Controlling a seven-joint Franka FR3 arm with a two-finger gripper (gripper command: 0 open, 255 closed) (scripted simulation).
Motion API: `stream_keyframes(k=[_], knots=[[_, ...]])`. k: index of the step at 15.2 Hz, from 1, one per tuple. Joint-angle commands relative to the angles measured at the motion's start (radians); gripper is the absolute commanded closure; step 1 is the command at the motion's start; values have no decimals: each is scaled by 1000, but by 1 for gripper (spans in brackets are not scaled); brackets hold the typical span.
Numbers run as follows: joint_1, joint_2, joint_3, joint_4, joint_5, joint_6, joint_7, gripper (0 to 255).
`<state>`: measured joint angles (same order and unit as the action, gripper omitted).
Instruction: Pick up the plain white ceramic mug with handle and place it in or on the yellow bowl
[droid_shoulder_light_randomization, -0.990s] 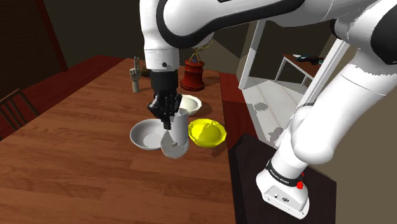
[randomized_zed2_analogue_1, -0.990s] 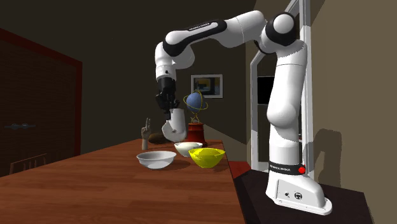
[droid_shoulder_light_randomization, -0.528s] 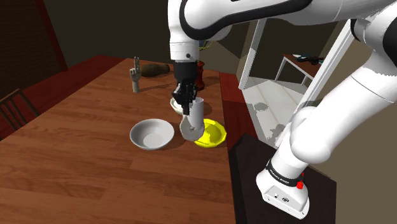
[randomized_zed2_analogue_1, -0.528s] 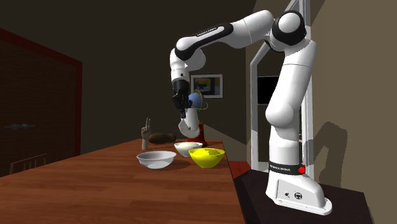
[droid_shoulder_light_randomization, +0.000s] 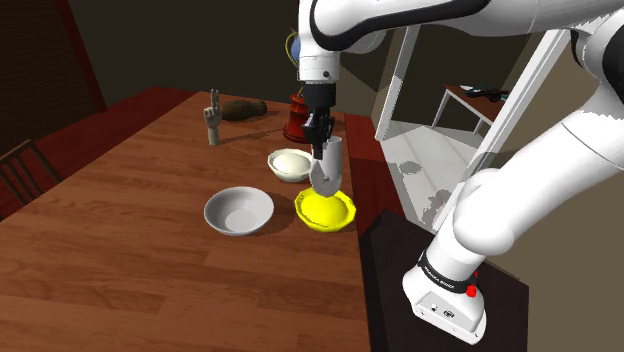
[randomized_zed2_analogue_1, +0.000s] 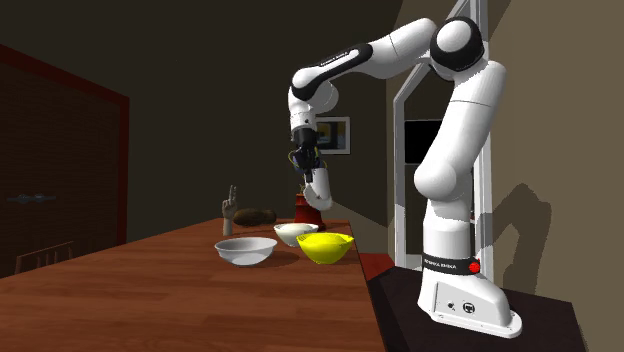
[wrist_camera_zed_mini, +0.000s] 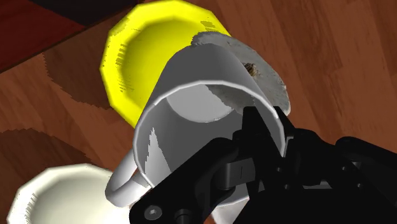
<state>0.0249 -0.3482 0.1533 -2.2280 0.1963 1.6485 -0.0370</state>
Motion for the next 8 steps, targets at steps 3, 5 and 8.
stream_keyframes(k=[3, 5, 8], knots=[[-25, -12, -39, -35, -26, 13, -61, 255], [-25, -7, -38, -57, -25, 40, -64, 255], [-24, 1, -36, -90, -24, 81, -68, 255]])
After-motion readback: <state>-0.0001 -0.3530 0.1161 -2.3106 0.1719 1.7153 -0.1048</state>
